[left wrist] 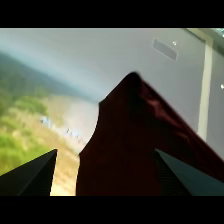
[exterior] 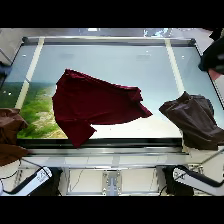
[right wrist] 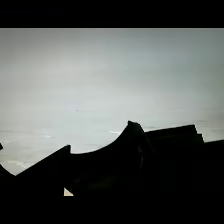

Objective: Fold the shirts.

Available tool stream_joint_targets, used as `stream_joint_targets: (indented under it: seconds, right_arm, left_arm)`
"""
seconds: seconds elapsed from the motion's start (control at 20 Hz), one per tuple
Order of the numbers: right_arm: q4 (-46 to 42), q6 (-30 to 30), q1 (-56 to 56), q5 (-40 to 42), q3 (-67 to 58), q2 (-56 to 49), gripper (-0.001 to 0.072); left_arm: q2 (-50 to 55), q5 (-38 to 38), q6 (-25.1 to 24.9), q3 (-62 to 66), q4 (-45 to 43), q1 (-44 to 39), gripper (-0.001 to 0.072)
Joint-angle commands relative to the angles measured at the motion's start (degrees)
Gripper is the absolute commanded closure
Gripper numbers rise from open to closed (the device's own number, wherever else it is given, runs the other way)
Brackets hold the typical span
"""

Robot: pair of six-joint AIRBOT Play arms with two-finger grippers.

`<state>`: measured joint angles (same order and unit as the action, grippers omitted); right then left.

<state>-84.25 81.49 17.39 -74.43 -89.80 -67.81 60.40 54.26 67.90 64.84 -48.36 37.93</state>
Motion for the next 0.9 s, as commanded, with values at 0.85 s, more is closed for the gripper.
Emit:
stream_joint_targets:
  seconds: [0.85]
  right_arm:
    - [43.9,-7.6,11.1,3.8,48.5,20.3,0.0244]
  left_arm:
    - [17.4,2.5,-16.5,-34.2,22.9,-3.0,0.0088]
